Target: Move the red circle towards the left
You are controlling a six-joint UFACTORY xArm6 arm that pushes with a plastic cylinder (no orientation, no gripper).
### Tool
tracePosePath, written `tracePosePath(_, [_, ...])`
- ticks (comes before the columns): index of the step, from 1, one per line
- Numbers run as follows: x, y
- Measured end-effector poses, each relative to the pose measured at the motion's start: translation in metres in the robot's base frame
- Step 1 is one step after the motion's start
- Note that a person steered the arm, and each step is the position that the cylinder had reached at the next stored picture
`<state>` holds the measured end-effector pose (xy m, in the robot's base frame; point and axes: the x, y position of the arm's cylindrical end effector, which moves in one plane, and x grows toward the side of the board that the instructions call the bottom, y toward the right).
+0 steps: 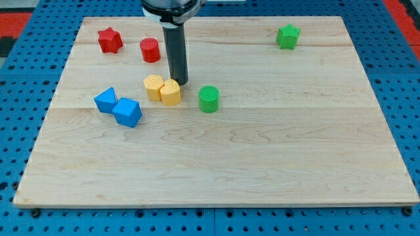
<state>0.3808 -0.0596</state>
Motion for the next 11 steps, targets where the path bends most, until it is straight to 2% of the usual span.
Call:
tracePosePath(4, [-0.035, -0.014])
tracePosePath(6, [-0.038, -0.014])
tracePosePath(8, [-0.087, -0.014])
tracePosePath(11, [-0.096, -0.087])
